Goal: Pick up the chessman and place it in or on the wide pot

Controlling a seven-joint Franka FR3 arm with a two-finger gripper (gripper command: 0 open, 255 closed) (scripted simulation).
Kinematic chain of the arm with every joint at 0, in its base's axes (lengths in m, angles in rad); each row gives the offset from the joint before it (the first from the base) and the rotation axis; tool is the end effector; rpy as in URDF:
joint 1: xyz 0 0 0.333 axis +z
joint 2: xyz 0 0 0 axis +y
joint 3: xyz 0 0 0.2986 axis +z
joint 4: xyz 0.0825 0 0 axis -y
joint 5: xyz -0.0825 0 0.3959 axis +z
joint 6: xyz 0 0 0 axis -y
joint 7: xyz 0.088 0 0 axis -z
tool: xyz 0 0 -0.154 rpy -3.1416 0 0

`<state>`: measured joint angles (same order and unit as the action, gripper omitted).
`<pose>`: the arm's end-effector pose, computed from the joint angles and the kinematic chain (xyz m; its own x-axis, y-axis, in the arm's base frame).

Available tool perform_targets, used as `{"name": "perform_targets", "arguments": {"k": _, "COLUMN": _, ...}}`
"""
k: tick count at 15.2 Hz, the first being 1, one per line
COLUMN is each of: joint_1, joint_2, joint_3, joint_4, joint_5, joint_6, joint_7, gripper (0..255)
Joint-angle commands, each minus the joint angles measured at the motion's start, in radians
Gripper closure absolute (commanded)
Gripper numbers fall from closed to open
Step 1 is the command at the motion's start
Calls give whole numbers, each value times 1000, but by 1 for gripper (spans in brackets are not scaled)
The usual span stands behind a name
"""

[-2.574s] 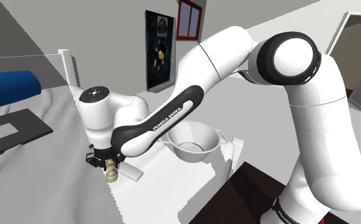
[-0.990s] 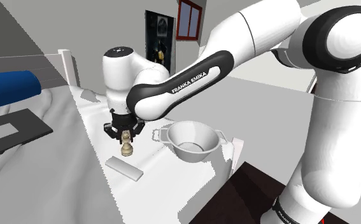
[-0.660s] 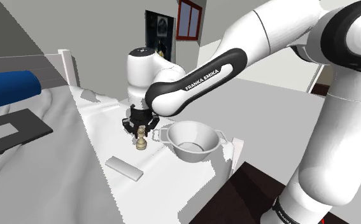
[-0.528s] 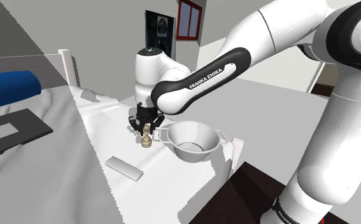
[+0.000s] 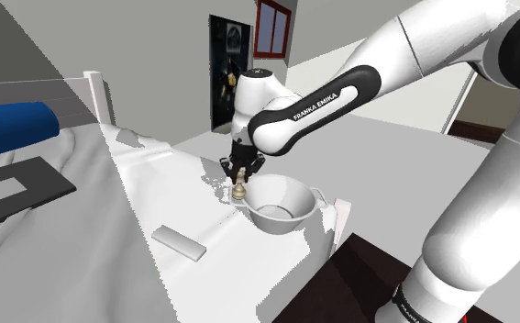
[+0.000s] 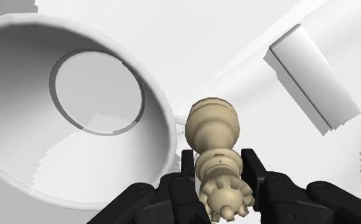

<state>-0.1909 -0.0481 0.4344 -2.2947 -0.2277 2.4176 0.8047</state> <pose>0.5281 0.1221 0.3136 0.8943 -0.3758 0.2428 -0.3939 -0.9187 0.0292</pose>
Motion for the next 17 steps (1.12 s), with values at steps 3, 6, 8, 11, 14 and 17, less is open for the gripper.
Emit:
{"name": "perform_targets", "arguments": {"k": 3, "joint_1": -45, "joint_2": -42, "joint_3": -60, "joint_4": -46, "joint_5": 44, "joint_6": 28, "joint_7": -134, "gripper": 255}}
{"name": "perform_targets", "arguments": {"k": 6, "joint_1": -76, "joint_2": -63, "joint_3": -106, "joint_4": -72, "joint_5": 70, "joint_6": 45, "joint_7": -229, "gripper": 255}}
{"name": "perform_targets", "arguments": {"k": 8, "joint_1": -96, "joint_2": -72, "joint_3": -138, "joint_4": -83, "joint_5": 84, "joint_6": 54, "joint_7": -291, "gripper": 255}}
{"name": "perform_targets", "arguments": {"k": 11, "joint_1": -126, "joint_2": -78, "joint_3": -187, "joint_4": -90, "joint_5": 103, "joint_6": 65, "joint_7": -383, "gripper": 255}}
{"name": "perform_targets", "arguments": {"k": 14, "joint_1": -157, "joint_2": -74, "joint_3": -235, "joint_4": -87, "joint_5": 121, "joint_6": 72, "joint_7": -474, "gripper": 255}}
{"name": "perform_targets", "arguments": {"k": 17, "joint_1": -169, "joint_2": -54, "joint_3": -250, "joint_4": -95, "joint_5": 117, "joint_6": 102, "joint_7": -496, "gripper": 255}}
